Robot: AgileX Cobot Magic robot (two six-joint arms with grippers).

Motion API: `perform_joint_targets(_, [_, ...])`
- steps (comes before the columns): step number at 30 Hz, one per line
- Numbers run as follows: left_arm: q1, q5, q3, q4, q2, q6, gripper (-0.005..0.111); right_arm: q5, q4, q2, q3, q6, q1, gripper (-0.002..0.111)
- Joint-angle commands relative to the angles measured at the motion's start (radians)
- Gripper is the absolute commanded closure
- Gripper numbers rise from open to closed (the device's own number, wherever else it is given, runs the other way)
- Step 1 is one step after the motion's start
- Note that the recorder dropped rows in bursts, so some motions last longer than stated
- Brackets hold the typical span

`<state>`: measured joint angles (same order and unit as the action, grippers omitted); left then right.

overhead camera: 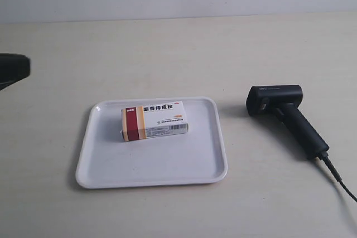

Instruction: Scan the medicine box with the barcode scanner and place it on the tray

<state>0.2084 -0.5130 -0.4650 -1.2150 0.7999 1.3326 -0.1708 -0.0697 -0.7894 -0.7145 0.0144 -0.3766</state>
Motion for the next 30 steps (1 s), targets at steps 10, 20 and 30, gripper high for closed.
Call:
perform_joint_targets(10, [-0.003, 0.419, 0.236, 0.004, -0.378, -0.004, 0.104, 0.001, -0.002, 0.005, -0.001, 0.0, 0.0, 0.108])
perform_joint_targets(20, [-0.001, 0.87, 0.423, -0.026, -0.513, -0.175, 0.104, 0.001, -0.002, 0.005, -0.001, 0.004, 0.0, 0.108])
perform_joint_targets(30, [-0.149, 0.819, 0.465, -0.073, -0.764, -0.096, 0.104, 0.001, -0.002, 0.005, -0.001, 0.002, 0.0, 0.108])
